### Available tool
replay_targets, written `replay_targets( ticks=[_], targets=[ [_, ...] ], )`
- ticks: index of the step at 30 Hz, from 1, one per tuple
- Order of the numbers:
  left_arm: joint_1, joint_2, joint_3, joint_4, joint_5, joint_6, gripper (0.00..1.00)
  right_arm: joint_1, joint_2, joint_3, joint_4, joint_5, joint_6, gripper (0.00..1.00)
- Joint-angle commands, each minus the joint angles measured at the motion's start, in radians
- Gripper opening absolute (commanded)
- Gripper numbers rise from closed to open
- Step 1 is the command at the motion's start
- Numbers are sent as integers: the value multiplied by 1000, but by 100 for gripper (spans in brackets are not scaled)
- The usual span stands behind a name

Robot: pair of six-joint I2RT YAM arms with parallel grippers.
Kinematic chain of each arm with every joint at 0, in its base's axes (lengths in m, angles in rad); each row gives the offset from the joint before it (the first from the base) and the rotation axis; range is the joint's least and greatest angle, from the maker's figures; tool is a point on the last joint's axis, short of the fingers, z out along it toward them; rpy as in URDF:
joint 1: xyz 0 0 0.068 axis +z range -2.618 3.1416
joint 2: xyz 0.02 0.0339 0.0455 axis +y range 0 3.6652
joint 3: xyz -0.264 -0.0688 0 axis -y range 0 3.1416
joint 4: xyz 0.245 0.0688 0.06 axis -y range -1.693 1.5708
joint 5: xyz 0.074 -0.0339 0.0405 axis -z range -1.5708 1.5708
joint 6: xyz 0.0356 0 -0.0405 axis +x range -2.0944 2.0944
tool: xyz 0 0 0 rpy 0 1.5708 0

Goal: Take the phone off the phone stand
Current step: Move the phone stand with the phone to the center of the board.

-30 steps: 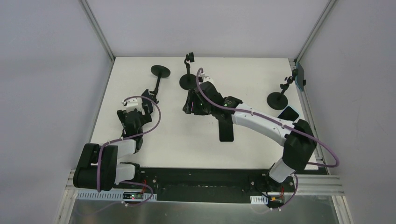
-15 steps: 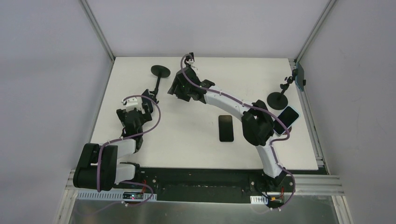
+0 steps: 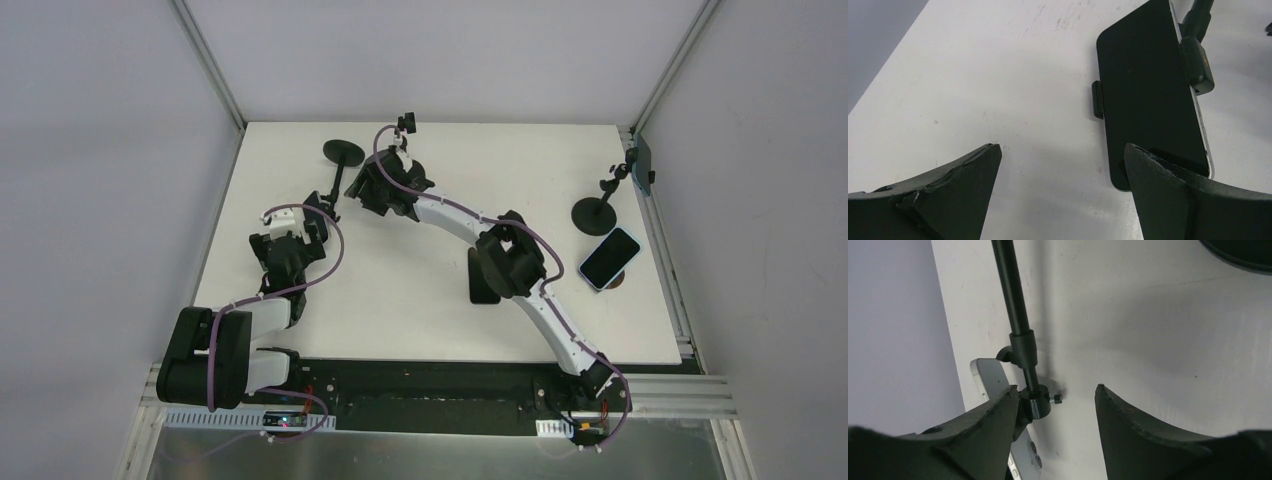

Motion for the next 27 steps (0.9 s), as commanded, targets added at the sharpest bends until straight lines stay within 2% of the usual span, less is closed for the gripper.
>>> replay_targets(
  ticks=[1,9,11,16,20,27],
  targets=[
    [-1,-4,26,48,-13,3,99,-3,54,62,154,-18,48,60],
    [-1,-5,26,48,-14,2,99,-7,208,188,277,-72,175,60],
    [-1,-5,27,47,-13,3,99,-7,240,245,248,-74,161,60],
    [-1,-5,27,48,-14,3,99,-10,255,240,281,-75,156,63],
    [-1,-5,27,48,-13,2,99,-24,298,276,311,-157,189,63],
    [-1,-5,27,48,-14,1,99,-42,355,306,366,-221,274,51]
  ],
)
